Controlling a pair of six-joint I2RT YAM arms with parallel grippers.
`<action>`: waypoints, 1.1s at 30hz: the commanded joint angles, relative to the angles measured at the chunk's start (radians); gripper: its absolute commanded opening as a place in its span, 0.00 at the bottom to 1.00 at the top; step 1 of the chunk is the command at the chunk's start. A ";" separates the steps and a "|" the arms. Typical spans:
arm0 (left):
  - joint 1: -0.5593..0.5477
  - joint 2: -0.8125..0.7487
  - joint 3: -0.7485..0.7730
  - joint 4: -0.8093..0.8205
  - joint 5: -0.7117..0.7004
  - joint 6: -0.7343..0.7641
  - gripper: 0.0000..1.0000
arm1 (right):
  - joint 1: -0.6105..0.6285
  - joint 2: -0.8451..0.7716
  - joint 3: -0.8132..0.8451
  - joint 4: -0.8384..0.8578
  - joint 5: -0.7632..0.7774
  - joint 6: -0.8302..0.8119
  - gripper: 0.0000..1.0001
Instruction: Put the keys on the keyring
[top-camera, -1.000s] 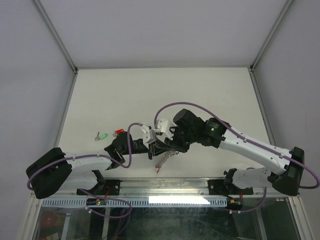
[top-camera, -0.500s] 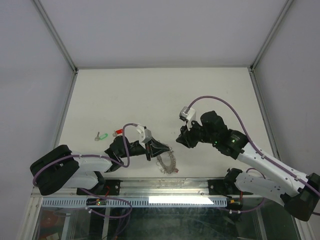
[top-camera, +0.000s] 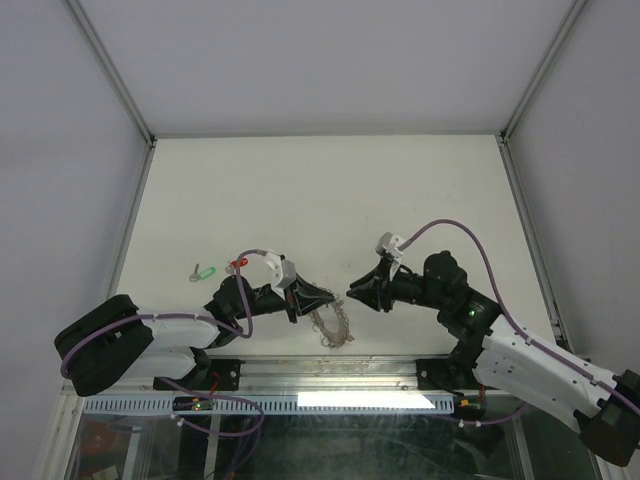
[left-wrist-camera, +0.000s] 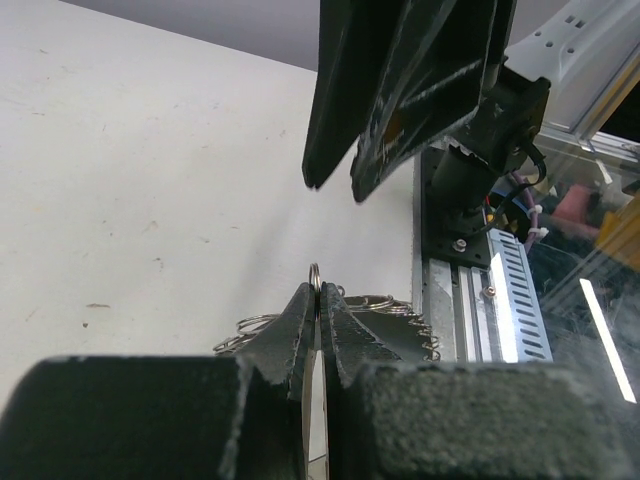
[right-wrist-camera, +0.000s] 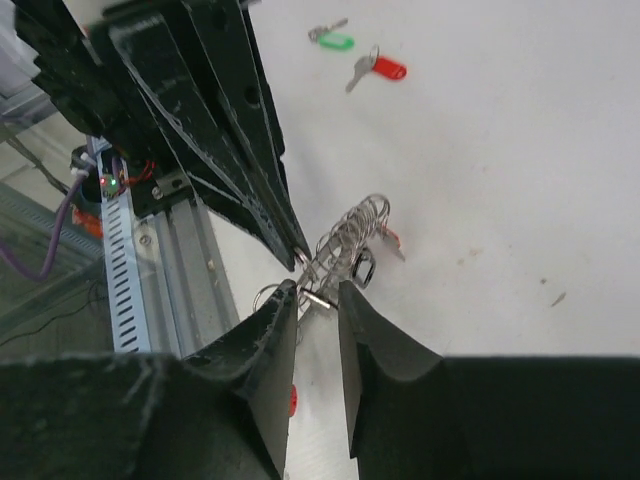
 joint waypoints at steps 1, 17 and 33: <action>0.021 -0.025 -0.019 0.124 0.004 -0.032 0.00 | -0.005 -0.045 -0.024 0.178 0.038 -0.041 0.24; 0.178 0.292 0.063 0.610 0.256 -0.253 0.00 | -0.010 -0.008 -0.011 0.219 0.006 -0.202 0.30; 0.183 0.232 0.179 0.491 0.340 -0.236 0.00 | -0.020 -0.064 0.000 0.126 -0.022 -0.292 0.21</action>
